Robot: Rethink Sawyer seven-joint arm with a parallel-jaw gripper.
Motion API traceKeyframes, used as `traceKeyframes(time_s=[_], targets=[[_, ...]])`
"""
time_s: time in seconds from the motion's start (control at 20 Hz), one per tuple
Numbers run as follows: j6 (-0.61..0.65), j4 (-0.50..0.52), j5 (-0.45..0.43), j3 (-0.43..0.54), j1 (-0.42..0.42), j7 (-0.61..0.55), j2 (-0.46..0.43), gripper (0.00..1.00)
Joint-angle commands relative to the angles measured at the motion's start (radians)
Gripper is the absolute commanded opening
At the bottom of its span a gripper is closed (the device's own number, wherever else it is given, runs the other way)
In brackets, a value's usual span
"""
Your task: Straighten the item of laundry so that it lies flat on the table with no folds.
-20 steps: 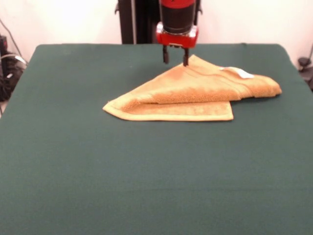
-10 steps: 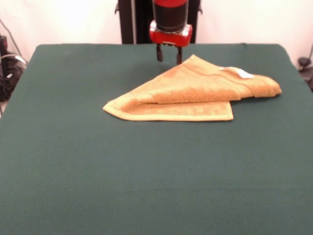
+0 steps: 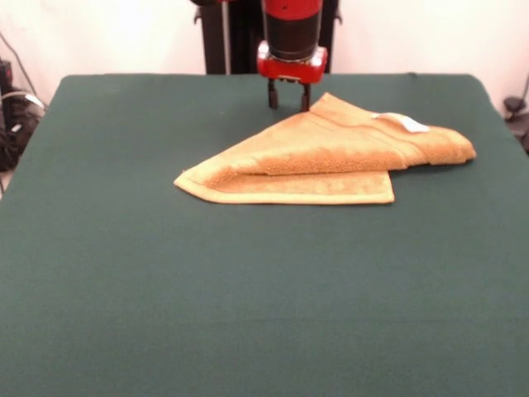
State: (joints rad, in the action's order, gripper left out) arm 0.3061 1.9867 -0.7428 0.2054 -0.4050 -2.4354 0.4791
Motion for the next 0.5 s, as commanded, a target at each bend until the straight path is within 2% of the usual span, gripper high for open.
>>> traceKeyframes(time_s=[0.05, 0.25, 0.5], targets=[[-0.168, -0.275, -0.021, -0.023, 0.101, -0.092, -0.296, 1.00], [-0.188, -0.351, 0.002, -0.026, 0.111, -0.081, -0.355, 1.00], [-0.140, -0.359, 0.065, -0.014, 0.112, -0.066, -0.345, 1.00]])
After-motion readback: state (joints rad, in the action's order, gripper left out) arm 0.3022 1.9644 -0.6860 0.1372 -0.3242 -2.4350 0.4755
